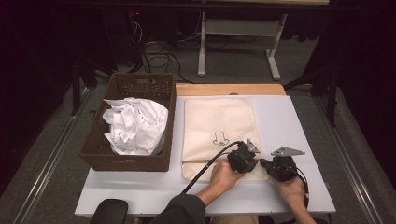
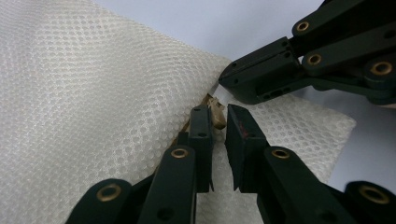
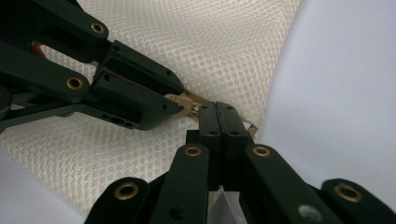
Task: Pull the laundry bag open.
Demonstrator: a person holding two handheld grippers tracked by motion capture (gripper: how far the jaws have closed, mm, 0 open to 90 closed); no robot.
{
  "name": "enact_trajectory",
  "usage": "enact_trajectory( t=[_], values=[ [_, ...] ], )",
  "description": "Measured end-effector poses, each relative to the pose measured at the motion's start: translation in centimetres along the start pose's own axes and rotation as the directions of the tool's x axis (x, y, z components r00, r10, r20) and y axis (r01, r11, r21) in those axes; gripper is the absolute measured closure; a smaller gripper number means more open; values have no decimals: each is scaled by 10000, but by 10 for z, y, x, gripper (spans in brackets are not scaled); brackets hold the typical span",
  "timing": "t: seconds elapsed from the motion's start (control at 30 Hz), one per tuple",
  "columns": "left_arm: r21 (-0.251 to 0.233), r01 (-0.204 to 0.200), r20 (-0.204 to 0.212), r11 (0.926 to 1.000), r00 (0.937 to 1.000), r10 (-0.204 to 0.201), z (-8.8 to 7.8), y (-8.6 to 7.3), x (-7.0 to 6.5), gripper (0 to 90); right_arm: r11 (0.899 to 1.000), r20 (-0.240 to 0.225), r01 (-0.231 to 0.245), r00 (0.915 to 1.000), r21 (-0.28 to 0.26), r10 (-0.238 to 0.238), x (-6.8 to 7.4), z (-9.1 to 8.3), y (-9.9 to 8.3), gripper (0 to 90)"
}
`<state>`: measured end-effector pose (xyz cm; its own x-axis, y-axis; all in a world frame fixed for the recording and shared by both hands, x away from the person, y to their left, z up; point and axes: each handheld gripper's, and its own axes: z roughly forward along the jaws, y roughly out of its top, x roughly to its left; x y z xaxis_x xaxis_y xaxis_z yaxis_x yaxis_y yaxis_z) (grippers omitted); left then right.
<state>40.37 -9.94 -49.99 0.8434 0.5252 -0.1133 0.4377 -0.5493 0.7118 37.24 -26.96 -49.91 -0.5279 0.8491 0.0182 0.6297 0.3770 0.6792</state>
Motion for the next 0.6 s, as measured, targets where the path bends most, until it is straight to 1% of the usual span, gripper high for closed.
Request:
enact_trajectory(
  t=[0.2,0.33,0.37,0.4,0.47,0.6],
  values=[
    [-60,96,34,9999,9999,-96,2,2,1,805,10000,11,-2,10000,1,2,0,0,0,900],
    [-138,188,-64,9997,9998,-189,5,2,3,809,10000,2,-25,10000,-1,25,0,0,0,900],
    [-108,231,-50,9997,9997,-232,6,2,4,810,10000,1,-42,10000,-3,42,0,0,0,900],
    [-146,364,78,9992,9993,-363,8,3,6,811,10000,13,-33,10000,2,33,0,0,0,900],
    [-177,435,132,9989,9990,-433,8,3,6,815,10000,10,-25,10000,4,25,0,0,0,900],
    [-157,449,194,9989,9988,-446,8,4,6,820,10000,6,-9,10000,-2,9,0,0,0,900]
  ],
)
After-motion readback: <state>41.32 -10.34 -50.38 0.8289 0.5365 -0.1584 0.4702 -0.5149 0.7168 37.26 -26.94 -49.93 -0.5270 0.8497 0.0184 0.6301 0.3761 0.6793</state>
